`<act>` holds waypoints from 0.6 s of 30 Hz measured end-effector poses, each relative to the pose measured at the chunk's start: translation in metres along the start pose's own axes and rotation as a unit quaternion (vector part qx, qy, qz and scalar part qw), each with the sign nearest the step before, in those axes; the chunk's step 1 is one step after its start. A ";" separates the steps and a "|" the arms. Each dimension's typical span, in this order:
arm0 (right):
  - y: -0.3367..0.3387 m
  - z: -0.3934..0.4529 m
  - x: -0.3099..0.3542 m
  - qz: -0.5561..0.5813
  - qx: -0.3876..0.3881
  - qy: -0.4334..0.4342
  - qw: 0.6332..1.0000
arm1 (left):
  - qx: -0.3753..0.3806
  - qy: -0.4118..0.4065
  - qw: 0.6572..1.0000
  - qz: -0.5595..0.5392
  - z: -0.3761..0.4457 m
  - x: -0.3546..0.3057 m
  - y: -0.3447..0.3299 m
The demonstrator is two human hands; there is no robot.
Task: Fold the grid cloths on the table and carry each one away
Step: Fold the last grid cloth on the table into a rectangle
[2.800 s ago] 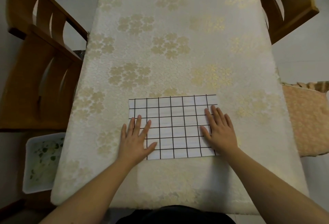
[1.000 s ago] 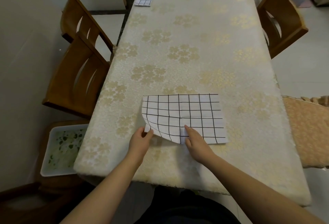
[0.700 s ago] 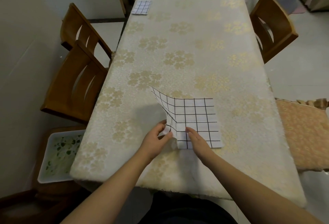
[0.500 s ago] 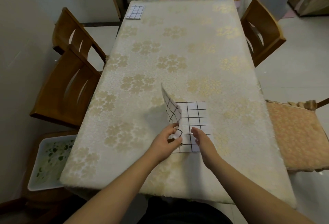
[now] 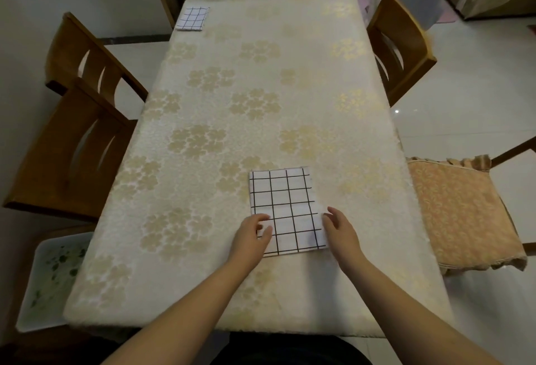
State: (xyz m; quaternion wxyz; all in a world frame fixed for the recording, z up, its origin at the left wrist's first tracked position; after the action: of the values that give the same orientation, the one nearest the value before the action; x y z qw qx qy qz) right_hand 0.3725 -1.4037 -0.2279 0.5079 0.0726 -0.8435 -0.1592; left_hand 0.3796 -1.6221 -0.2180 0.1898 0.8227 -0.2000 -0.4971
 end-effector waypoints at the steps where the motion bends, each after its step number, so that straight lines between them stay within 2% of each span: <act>1: 0.001 0.000 -0.001 -0.023 -0.012 0.006 1.000 | -0.033 0.030 0.999 0.016 0.003 0.007 0.003; 3: 0.002 0.001 -0.003 -0.056 -0.031 0.007 0.998 | -0.075 0.106 0.989 0.066 0.008 0.020 0.008; 6: -0.001 0.003 -0.004 -0.097 -0.031 -0.001 0.995 | -0.063 0.174 0.976 0.116 0.014 0.031 0.010; 11: -0.002 0.004 -0.005 -0.139 -0.022 -0.005 0.990 | -0.024 0.187 0.973 0.135 0.018 0.021 0.005; 18: -0.004 -0.007 -0.009 -0.168 0.010 -0.017 0.986 | -0.025 0.197 0.980 0.029 0.013 0.027 0.007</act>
State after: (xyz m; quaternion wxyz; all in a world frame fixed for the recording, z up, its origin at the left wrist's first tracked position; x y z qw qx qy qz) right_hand 0.3828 -1.4060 -0.2336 0.4585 0.2159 -0.8293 -0.2354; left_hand 0.3781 -1.6439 -0.2402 0.2606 0.8933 -0.1702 -0.3242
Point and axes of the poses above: each hand's wrist, its own z-axis towards the middle knuckle, its own y-axis out of the back of the hand, x = y × z, the point moved 2 cm from there along z, towards the middle knuckle, and after that the axes turned 6 degrees about y, right-handed, at the moved point
